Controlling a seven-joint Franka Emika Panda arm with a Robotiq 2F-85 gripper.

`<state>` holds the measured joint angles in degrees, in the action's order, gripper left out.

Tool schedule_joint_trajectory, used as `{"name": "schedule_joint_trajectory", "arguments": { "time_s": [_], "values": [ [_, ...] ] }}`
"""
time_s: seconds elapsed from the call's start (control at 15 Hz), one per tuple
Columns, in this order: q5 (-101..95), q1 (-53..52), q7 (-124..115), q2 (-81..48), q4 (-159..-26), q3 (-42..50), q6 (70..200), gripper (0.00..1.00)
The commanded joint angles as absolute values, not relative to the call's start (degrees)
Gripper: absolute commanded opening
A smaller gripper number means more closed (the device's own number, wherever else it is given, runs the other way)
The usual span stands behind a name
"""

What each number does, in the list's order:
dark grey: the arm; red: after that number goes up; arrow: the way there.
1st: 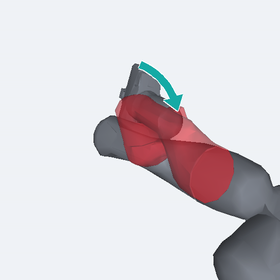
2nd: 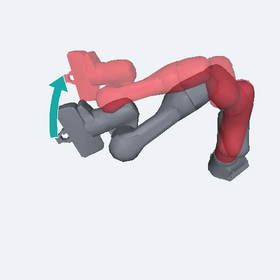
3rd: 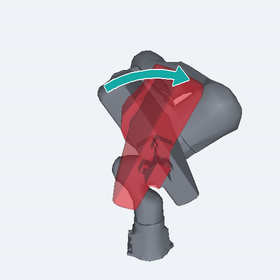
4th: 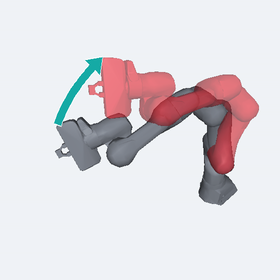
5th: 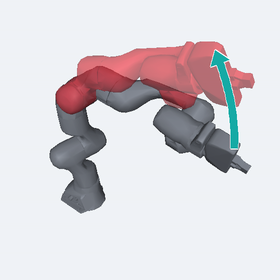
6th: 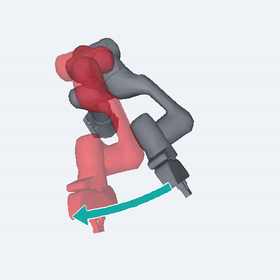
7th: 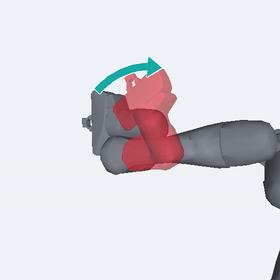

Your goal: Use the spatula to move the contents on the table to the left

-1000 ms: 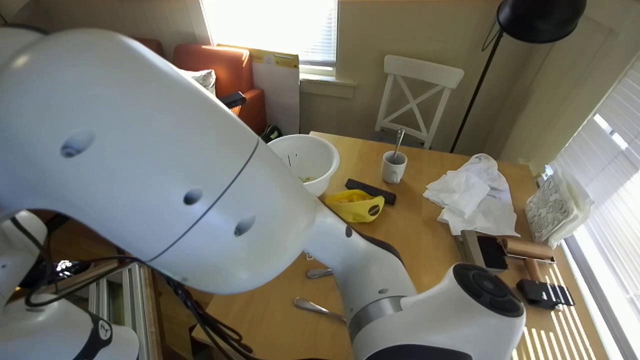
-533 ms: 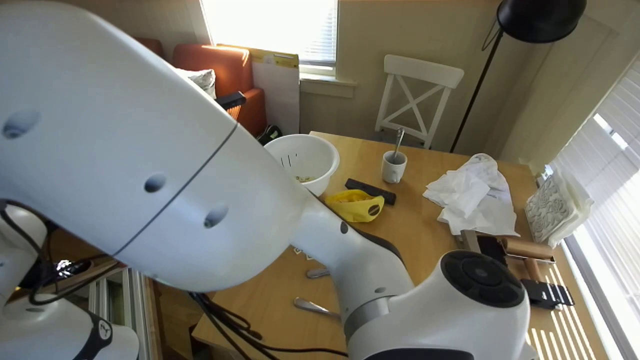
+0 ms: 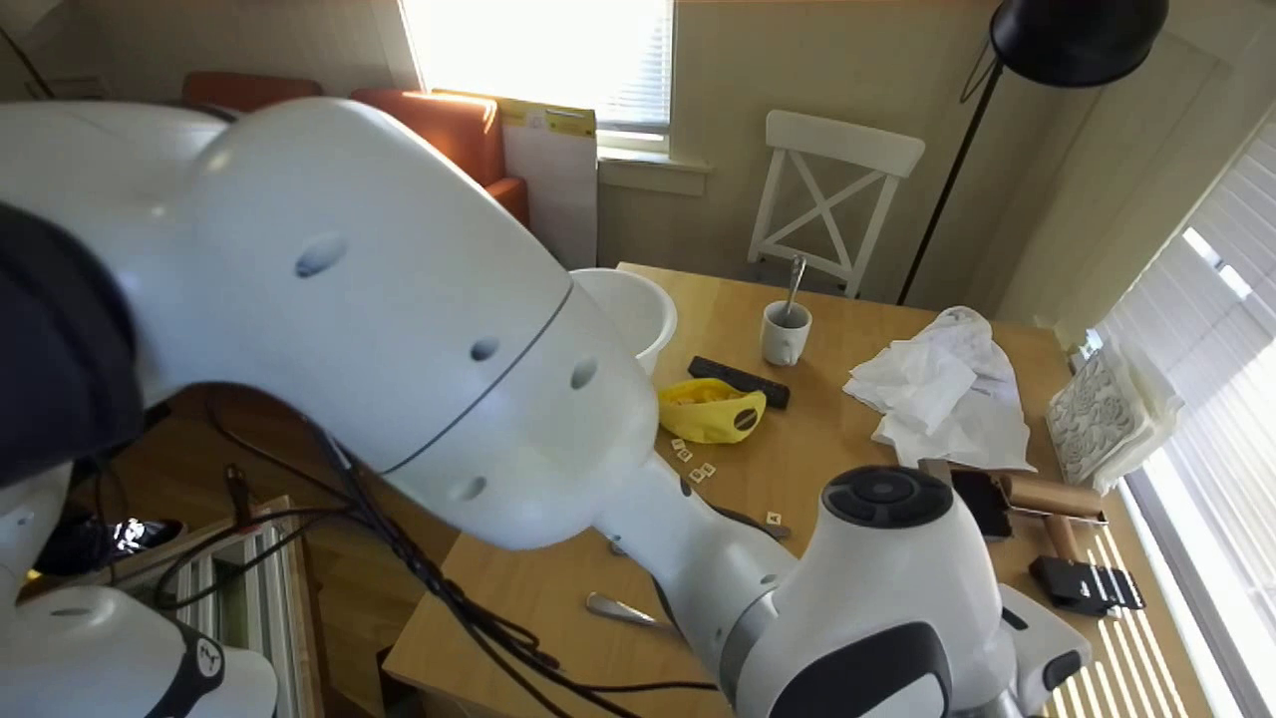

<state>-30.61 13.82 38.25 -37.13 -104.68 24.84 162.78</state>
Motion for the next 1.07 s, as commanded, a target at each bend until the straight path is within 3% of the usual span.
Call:
{"name": "schedule_joint_trajectory", "arguments": {
  "time_s": [0.0,0.4,1.0],
  "values": [
    [-37.38,9.95,29.34,-44.50,-97.61,29.21,164.12,0.06],
    [-42.99,10.73,23.27,-48.21,-93.89,28.67,162.76,0.06],
    [-53.54,12.62,25.67,-42.33,-101.86,27.66,163.09,0.06]
  ]
}}
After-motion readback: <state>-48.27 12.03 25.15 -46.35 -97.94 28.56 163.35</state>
